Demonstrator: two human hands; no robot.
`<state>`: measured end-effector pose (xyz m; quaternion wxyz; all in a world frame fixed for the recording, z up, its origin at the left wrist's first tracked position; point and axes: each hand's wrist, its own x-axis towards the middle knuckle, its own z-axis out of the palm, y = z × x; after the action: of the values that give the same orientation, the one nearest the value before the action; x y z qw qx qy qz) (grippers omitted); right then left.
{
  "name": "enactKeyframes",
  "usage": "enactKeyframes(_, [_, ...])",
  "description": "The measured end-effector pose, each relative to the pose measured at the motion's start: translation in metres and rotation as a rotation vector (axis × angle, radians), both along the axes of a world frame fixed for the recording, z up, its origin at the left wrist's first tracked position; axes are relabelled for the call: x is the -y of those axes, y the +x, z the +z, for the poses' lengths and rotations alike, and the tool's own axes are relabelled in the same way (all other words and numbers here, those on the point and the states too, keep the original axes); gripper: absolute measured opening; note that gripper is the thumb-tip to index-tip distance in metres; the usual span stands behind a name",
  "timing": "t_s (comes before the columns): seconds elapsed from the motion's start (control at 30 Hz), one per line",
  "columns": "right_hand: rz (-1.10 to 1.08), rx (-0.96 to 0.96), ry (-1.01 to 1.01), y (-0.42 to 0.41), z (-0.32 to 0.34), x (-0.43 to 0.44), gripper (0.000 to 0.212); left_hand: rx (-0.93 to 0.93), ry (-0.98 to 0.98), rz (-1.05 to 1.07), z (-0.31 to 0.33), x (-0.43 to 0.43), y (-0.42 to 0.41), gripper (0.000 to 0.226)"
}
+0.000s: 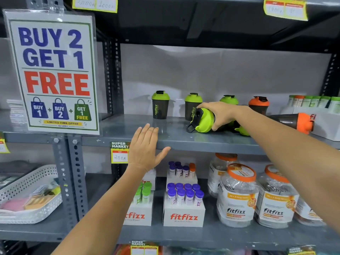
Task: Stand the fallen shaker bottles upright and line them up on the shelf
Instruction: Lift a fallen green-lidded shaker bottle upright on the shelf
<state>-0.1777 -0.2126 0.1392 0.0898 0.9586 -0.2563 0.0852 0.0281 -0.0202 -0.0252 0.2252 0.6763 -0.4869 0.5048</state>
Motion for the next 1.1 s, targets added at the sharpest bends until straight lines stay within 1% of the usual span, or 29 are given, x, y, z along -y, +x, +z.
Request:
enactKeyframes(0.13, [0.047,0.061,-0.030,0.012,0.001,-0.005,0.098,0.024,-0.033,0.001,-0.001,0.002,0.002,0.073])
enactKeyframes(0.27, [0.096,0.247,-0.016,0.033,0.002,-0.018,0.094,0.042,-0.068,-0.012,-0.003,0.002,0.002,0.072])
enactKeyframes(0.4, [0.058,0.473,0.109,0.063,0.004,-0.033,0.088,0.053,-0.097,-0.027,-0.002,0.002,0.003,0.070])
enactKeyframes(0.47, [0.028,0.542,0.178,0.077,0.003,-0.042,0.091,0.050,-0.091,-0.027,-0.002,0.002,0.003,0.070])
enactKeyframes(0.53, [0.013,0.595,0.222,0.090,0.000,-0.051,0.094,0.038,-0.073,-0.025,-0.002,0.001,0.002,0.071])
enactKeyframes(0.67, [-0.020,0.710,0.308,0.113,-0.005,-0.068,0.093,0.009,-0.032,-0.008,0.000,-0.001,0.000,0.072])
enactKeyframes(0.93, [-0.126,0.897,0.398,0.140,-0.010,-0.088,0.098,-0.049,0.031,-0.002,0.002,-0.003,-0.001,0.077])
enactKeyframes(1.1, [-0.218,0.949,0.432,0.147,-0.025,-0.098,0.098,-0.076,0.048,-0.016,0.002,-0.004,-0.002,0.078])
